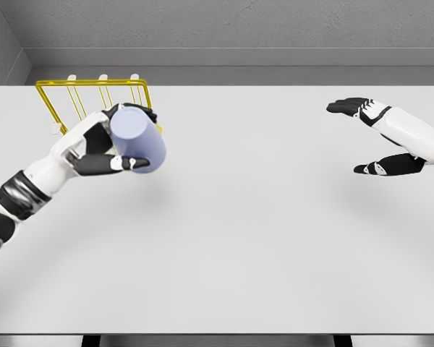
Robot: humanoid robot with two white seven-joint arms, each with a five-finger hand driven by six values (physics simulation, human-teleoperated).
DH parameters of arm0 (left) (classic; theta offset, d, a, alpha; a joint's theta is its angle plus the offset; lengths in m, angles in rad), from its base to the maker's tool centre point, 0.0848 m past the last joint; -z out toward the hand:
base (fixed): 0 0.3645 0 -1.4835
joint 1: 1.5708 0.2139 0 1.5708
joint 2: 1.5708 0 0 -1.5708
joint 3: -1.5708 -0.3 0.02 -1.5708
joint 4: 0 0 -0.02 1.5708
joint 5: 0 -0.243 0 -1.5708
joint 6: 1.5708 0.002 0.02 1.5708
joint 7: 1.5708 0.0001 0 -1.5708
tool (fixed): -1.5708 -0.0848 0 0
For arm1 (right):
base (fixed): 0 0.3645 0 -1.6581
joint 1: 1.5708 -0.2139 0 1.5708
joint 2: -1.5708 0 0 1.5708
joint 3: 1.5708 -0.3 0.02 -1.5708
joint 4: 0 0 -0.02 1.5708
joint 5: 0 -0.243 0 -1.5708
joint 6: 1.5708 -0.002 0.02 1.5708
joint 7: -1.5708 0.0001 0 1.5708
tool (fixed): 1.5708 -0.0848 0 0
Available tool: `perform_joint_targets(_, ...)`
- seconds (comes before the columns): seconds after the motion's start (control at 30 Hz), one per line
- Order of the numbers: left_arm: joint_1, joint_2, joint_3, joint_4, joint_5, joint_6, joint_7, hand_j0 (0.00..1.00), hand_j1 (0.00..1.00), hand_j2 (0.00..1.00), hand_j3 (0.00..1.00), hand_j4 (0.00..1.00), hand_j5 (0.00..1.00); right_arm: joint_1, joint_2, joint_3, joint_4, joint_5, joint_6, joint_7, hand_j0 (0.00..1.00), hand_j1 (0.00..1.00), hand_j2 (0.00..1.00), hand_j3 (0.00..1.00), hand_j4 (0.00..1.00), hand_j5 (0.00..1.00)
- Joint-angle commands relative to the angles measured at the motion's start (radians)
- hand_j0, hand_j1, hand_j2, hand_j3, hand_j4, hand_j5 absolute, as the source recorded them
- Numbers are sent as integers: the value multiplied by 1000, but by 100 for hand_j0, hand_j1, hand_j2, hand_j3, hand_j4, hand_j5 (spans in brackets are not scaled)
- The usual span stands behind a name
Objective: Place the cup on the cup holder with both arms
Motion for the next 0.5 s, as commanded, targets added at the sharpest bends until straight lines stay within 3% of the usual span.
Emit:
perform_joint_targets(0.0,0,6,19,1,15,1,0,62,62,62,62,62,62,0,-1,0,0,-8,3,-1,100,100,100,100,100,100)
perform_joint_targets(0.47,-20,7,40,38,46,4,15,62,62,62,62,62,62,0,-1,0,-2,-8,3,-1,100,100,100,100,100,100)
